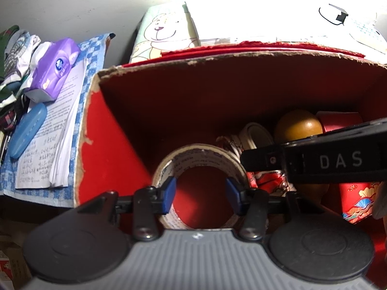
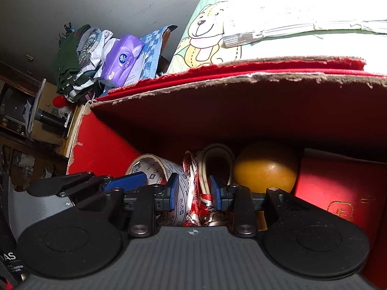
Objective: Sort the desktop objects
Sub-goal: 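Lower the tape roll into the box beside the beige strap, then open the right tool and lift it up out of the box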
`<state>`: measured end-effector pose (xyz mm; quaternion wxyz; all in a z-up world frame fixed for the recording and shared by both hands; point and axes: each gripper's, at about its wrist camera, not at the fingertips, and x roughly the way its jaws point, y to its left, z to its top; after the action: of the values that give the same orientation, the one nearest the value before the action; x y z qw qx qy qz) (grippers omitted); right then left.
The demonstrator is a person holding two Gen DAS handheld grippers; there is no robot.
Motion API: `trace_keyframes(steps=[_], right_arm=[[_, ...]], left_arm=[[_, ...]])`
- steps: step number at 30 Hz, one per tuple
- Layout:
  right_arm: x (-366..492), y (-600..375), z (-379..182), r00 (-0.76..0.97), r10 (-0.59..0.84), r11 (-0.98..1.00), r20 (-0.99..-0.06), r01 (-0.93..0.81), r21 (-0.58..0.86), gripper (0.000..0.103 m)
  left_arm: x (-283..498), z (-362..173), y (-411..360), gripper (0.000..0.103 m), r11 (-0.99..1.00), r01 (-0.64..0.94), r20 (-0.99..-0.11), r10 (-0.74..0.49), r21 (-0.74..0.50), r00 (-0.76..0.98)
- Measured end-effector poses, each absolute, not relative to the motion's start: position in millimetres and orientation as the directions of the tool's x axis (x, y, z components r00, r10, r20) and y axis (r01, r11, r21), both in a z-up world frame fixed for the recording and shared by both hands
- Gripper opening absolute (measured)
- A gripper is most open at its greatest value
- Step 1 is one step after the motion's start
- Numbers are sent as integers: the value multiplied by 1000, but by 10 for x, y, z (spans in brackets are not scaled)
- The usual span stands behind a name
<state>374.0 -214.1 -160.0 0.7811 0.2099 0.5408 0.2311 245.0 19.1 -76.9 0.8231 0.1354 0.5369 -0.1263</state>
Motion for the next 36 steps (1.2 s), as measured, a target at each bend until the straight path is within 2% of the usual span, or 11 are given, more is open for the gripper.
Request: trace_keyframes(steps=[19,24,31,36], right_arm=[[3739,-2160,-1579,315,584,806,-748,-117,580,32],[3723,-2187,-1552,348,542,832,-765,-92,547,27],[3722,-2179,-1499,389,500,858,-774,-106,502,27],[3626,-2103,-1293,461,407,911,-789,-149,384,28]], left_arm=[[2458,-780,205,51,932,349,-915,-51,100,399],[2456,-778,211,51,930,353,-915,-54,99,399],[2440,-768,224,51,929,356,-914,-54,102,402],[2409,-747,218,52,928,355,-902,-58,110,428]])
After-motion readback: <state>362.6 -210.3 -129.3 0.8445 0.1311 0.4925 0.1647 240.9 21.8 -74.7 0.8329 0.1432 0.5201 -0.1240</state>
